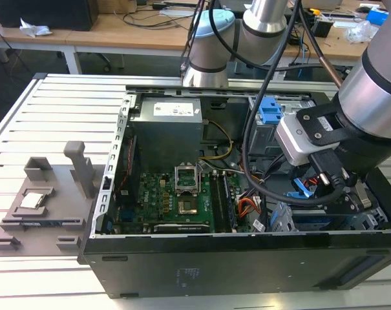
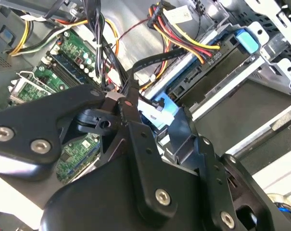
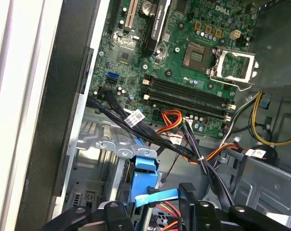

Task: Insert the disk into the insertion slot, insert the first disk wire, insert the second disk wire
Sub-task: 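Insert the second disk wire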

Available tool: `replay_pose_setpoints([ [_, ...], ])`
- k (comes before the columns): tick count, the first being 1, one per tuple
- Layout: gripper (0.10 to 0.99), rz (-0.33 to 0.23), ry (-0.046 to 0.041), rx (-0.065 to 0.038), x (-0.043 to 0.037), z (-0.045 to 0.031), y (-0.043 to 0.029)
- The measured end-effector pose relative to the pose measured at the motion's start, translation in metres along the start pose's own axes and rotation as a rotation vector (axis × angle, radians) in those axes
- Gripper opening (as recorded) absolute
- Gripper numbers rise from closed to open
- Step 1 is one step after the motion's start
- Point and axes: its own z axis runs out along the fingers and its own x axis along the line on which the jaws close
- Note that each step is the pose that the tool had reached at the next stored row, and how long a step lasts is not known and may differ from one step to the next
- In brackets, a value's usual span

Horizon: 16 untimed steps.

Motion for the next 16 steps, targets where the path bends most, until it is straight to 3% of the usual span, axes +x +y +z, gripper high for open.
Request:
replay_pose_setpoints([
  [12, 0.510, 0.000, 0.0044, -0.001, -0.0006, -0.0019, -0.0003],
  [13, 0.494, 0.000, 0.0045, -0.001, -0.0006, -0.0019, -0.0002],
  [14, 0.424, 0.000, 0.0046, -0.001, -0.0006, -0.0019, -0.0003],
  [16, 0.424, 0.000, 0.0048, -0.001, -0.0007, -0.0019, -0.0003],
])
